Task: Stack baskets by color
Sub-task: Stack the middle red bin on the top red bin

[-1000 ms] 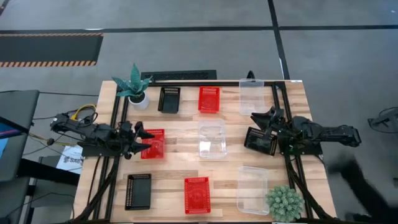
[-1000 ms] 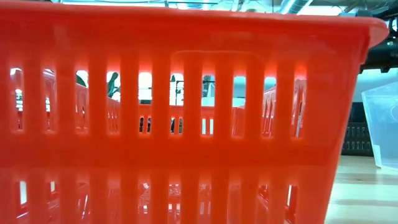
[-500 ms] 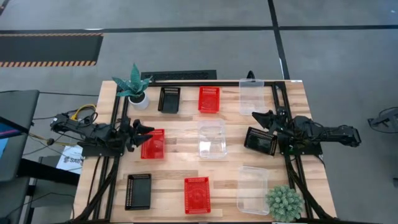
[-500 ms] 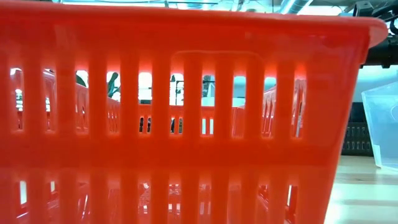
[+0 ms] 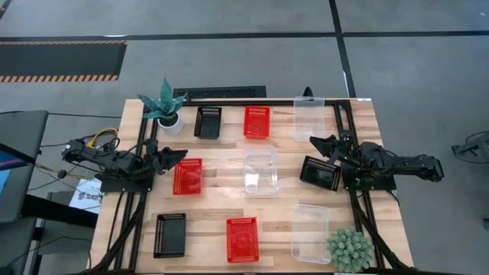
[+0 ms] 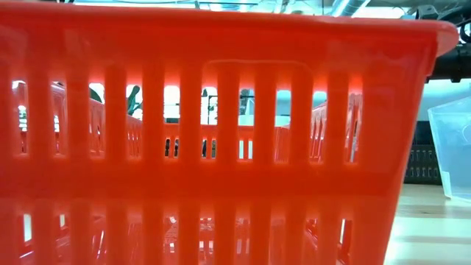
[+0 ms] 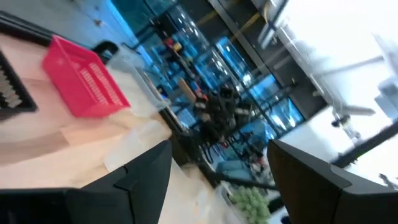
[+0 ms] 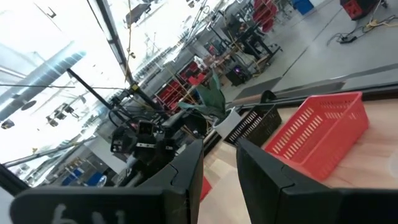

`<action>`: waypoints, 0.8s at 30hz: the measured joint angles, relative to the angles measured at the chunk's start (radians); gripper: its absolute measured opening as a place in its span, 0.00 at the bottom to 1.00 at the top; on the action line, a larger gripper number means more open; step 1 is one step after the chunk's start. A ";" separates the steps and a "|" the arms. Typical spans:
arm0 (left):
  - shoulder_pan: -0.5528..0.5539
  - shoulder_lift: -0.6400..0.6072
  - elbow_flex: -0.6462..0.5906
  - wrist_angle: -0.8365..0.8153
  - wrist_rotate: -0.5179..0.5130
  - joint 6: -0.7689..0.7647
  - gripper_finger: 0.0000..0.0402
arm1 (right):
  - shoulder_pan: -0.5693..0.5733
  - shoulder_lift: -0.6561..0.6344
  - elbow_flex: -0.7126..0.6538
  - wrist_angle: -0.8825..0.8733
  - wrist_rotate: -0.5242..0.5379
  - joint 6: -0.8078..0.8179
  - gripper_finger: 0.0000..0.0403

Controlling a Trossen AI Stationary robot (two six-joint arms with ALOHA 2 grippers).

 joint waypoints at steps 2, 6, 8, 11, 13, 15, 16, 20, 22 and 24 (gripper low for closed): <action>0.000 0.000 0.000 0.019 -0.050 -0.095 0.63 | 0.000 0.000 0.000 -0.012 0.000 0.000 0.30; 0.000 0.002 0.014 0.063 0.001 -0.242 0.63 | 0.000 0.000 0.000 -0.033 0.000 -0.002 0.30; 0.000 0.027 0.049 0.068 0.025 -0.254 0.63 | 0.000 0.000 0.000 -0.040 0.001 -0.014 0.30; 0.002 0.093 0.130 0.090 0.002 -0.204 0.63 | 0.000 0.000 0.000 -0.040 0.017 -0.024 0.30; 0.007 0.162 0.195 0.084 -0.020 -0.170 0.63 | 0.000 0.000 0.000 -0.040 0.026 -0.024 0.30; 0.012 0.236 0.278 0.025 -0.014 -0.177 0.63 | 0.000 0.000 0.000 -0.040 0.026 -0.024 0.30; 0.013 0.275 0.327 -0.043 0.007 -0.192 0.63 | 0.000 0.000 0.000 -0.040 0.026 -0.024 0.30; 0.012 0.458 0.543 -0.433 0.118 -0.227 0.63 | 0.000 0.000 0.000 -0.040 0.027 -0.025 0.30; 0.012 0.551 0.640 -0.620 0.149 -0.224 0.63 | 0.000 0.000 0.000 -0.040 0.028 -0.025 0.30; 0.012 0.644 0.737 -0.802 0.151 -0.270 0.63 | 0.000 0.000 0.000 -0.040 0.028 -0.025 0.30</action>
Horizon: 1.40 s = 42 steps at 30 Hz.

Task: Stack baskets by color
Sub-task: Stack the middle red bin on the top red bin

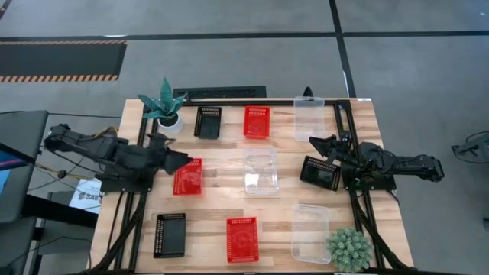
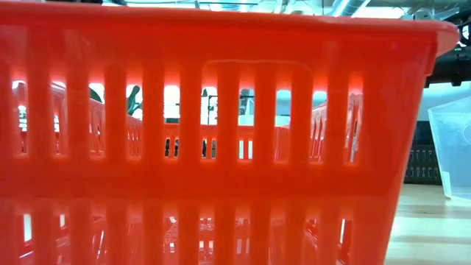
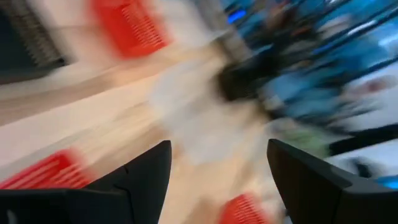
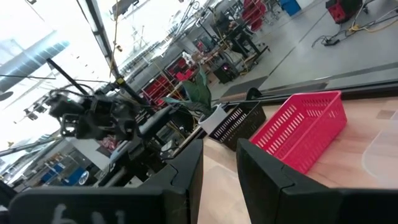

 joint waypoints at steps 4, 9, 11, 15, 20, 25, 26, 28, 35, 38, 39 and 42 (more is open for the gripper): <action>0.010 0.170 0.148 -0.362 0.002 -0.231 0.63 | 0.000 0.000 0.000 -0.001 0.000 0.006 0.30; 0.044 0.310 0.195 -0.579 0.092 -0.511 0.63 | 0.000 0.000 0.000 -0.004 0.003 0.006 0.30; 0.058 0.351 0.179 -0.595 0.160 -0.544 0.63 | 0.000 0.000 0.000 -0.005 0.004 0.006 0.30; 0.078 0.425 0.128 -0.596 0.255 -0.541 0.63 | 0.000 0.000 0.000 -0.005 0.005 0.009 0.30; 0.096 0.470 0.065 -0.567 0.296 -0.533 0.63 | 0.000 0.000 0.000 -0.005 0.005 0.009 0.30; 0.111 0.471 -0.061 -0.360 0.348 -0.557 0.63 | 0.000 0.000 0.000 -0.006 0.004 0.009 0.30; 0.115 0.471 -0.084 -0.331 0.350 -0.570 0.63 | 0.000 0.000 0.000 -0.007 0.003 0.009 0.30; 0.121 0.471 -0.117 -0.308 0.349 -0.596 0.63 | 0.000 0.000 0.000 -0.007 0.002 0.009 0.30; 0.129 0.471 -0.158 -0.310 0.351 -0.616 0.52 | 0.000 0.000 0.000 -0.008 0.001 0.008 0.30; 0.129 0.471 -0.158 -0.315 0.345 -0.619 0.40 | 0.000 0.000 0.000 -0.009 0.000 0.008 0.30; 0.129 0.472 -0.158 -0.322 0.338 -0.627 0.35 | 0.000 0.000 0.000 -0.009 0.000 0.007 0.30; 0.129 0.490 -0.158 -0.323 0.318 -0.624 0.20 | 0.000 0.000 0.000 -0.010 -0.002 0.006 0.30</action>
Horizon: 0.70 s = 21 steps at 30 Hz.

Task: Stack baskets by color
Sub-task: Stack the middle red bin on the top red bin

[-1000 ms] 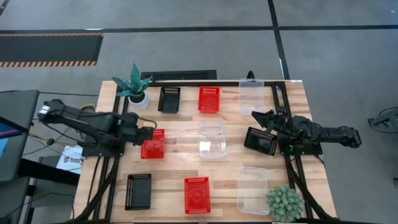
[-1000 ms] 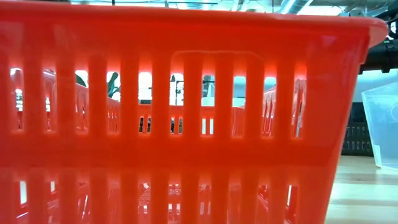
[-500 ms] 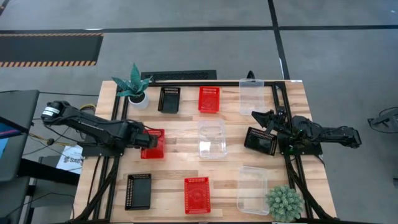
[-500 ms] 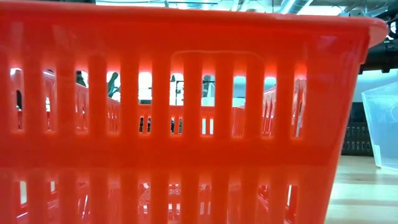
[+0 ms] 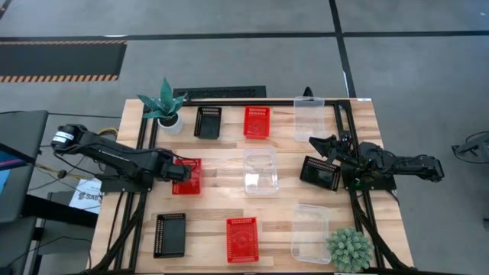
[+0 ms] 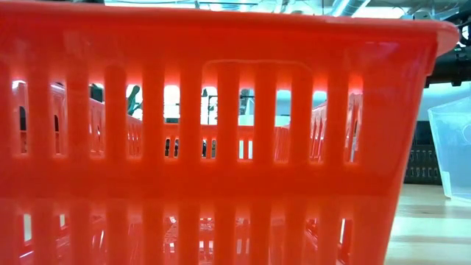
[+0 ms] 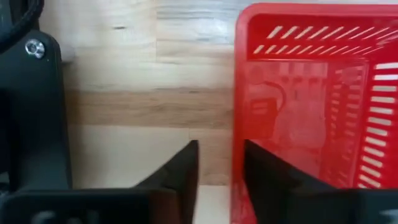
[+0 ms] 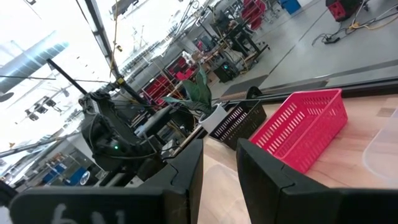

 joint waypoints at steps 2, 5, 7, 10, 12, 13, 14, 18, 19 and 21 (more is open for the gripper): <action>0.000 0.017 0.000 0.007 -0.005 0.010 0.11 | 0.000 0.000 0.000 0.000 0.000 0.000 0.30; 0.000 0.038 0.000 0.036 -0.008 0.032 0.02 | 0.000 0.000 0.000 0.000 0.000 0.000 0.30; 0.000 0.043 0.003 0.059 -0.010 0.035 0.01 | 0.000 0.000 0.000 0.000 0.000 -0.006 0.30; 0.000 0.044 0.027 0.069 -0.009 0.029 0.00 | 0.000 0.000 0.000 0.000 0.000 -0.006 0.30; 0.008 0.044 0.049 0.069 -0.010 0.028 0.00 | 0.000 0.000 0.000 0.000 0.000 -0.006 0.30; 0.014 0.044 0.062 0.068 -0.009 0.031 0.00 | 0.000 0.000 0.000 0.000 0.000 -0.006 0.30; 0.022 0.044 0.077 0.069 -0.011 0.038 0.00 | 0.000 0.000 0.000 -0.001 0.000 -0.006 0.30; 0.059 0.044 0.152 0.070 -0.034 0.085 0.00 | 0.000 0.000 0.000 -0.001 0.000 -0.007 0.30; 0.072 0.044 0.173 0.069 -0.040 0.095 0.00 | 0.000 0.000 0.000 -0.001 0.000 -0.007 0.30; 0.099 0.044 0.217 0.071 -0.061 0.117 0.00 | 0.000 0.000 0.000 -0.002 0.000 -0.007 0.30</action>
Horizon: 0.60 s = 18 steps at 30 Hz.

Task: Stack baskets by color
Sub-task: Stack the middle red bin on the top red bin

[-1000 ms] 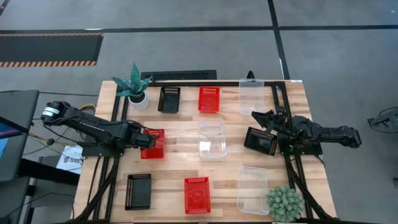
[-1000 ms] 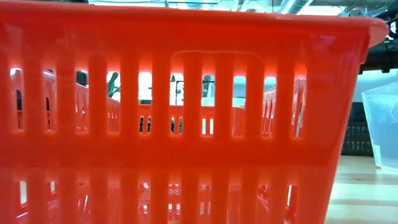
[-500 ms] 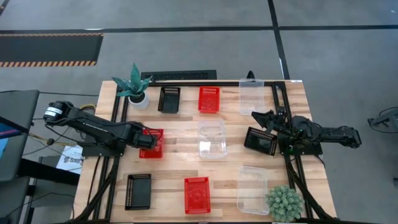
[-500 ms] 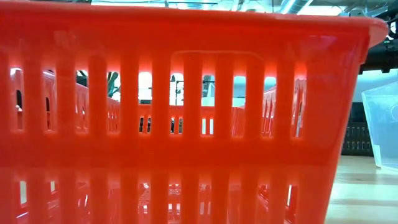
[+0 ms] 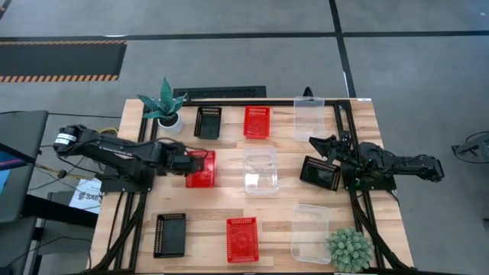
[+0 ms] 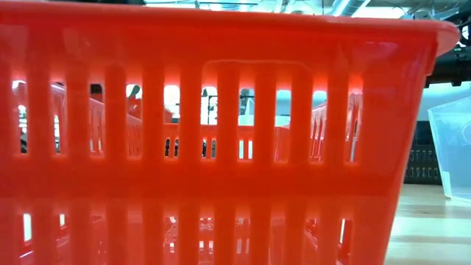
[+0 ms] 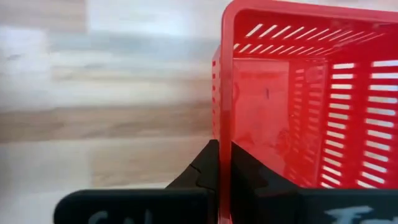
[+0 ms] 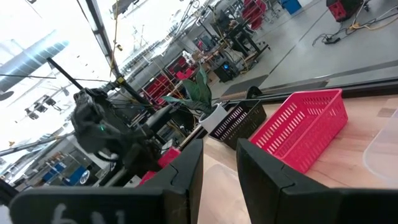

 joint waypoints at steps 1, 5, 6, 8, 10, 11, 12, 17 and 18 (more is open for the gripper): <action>0.016 0.000 0.024 0.000 -0.013 0.013 0.00 | 0.000 0.000 0.000 0.000 0.000 0.000 0.30; 0.097 0.015 0.117 0.086 -0.075 0.114 0.00 | 0.000 0.000 0.000 0.000 0.000 0.000 0.30; 0.128 0.030 0.142 0.114 -0.079 0.159 0.00 | 0.000 0.000 0.000 0.000 0.000 0.000 0.30; 0.191 0.071 0.200 0.160 -0.074 0.262 0.00 | 0.000 0.000 0.000 0.000 0.000 0.000 0.30; 0.249 0.131 0.271 0.179 -0.074 0.359 0.00 | 0.000 0.000 0.000 0.000 0.000 0.000 0.30; 0.278 0.162 0.307 0.180 -0.074 0.404 0.00 | 0.000 0.000 0.000 0.000 0.000 0.000 0.30; 0.308 0.198 0.348 0.177 -0.074 0.450 0.00 | 0.000 0.000 0.000 0.000 0.000 0.000 0.30; 0.424 0.380 0.557 0.180 -0.067 0.668 0.00 | 0.000 0.000 0.000 0.000 0.000 0.000 0.30; 0.439 0.414 0.598 0.179 -0.059 0.707 0.00 | 0.000 0.000 0.000 0.000 0.000 0.000 0.30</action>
